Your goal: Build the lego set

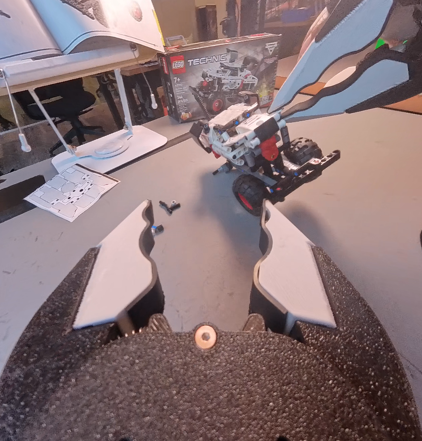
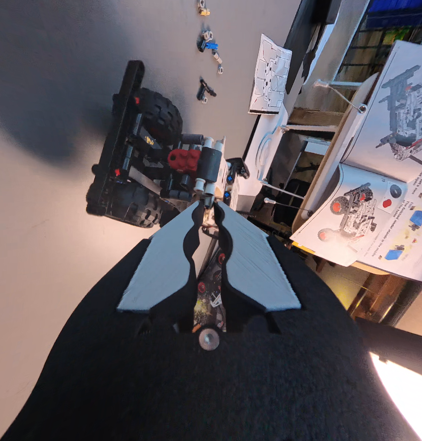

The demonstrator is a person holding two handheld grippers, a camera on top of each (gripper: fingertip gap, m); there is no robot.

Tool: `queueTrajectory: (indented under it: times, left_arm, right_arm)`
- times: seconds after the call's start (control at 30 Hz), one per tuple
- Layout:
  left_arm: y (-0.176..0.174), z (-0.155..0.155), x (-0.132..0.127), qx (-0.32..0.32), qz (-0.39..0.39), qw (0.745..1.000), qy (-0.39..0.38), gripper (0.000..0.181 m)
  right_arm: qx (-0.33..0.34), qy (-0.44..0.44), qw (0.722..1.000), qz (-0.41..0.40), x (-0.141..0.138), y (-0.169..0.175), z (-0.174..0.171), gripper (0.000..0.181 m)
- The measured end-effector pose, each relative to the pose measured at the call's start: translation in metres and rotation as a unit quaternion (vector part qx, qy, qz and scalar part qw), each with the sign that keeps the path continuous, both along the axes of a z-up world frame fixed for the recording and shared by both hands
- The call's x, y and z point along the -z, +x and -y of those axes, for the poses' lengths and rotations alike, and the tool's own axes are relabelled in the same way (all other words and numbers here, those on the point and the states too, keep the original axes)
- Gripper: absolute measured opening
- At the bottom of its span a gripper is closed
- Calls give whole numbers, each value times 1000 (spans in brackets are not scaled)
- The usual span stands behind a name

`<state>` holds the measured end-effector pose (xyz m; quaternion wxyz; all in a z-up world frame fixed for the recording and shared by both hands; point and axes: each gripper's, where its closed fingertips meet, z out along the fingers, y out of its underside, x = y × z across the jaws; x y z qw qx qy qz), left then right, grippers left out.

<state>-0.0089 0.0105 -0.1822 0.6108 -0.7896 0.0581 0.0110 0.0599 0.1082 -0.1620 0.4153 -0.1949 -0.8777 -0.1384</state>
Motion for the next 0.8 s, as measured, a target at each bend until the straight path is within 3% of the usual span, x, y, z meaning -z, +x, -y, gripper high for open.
queueTrajectory:
  times: [0.23,0.43,0.53,0.57,0.67,0.7,0.8]
  left_arm:
    - [32,0,6,67,-3,998,-11,95]
    - [40,0,9,85,-7,996,-19,95]
    - [39,-1,10,80,-4,997,-23,94]
    - [38,-1,10,78,-2,997,-25,94]
    - [36,-4,12,72,1,997,-34,93]
    - [36,-4,14,70,0,997,-38,93]
    - [27,-3,18,42,0,998,-46,93]
  right_arm:
    - [55,-40,995,-71,10,48,-19,9]
    - [198,-130,964,-122,13,89,-43,20]
    - [269,-236,917,-178,-2,99,-34,29]
    - [296,-290,888,-201,-8,98,-25,36]
    - [357,-473,763,-257,-12,74,17,84]
    - [361,-486,745,-280,-11,64,25,90]
    - [384,-458,724,-345,5,34,22,103]
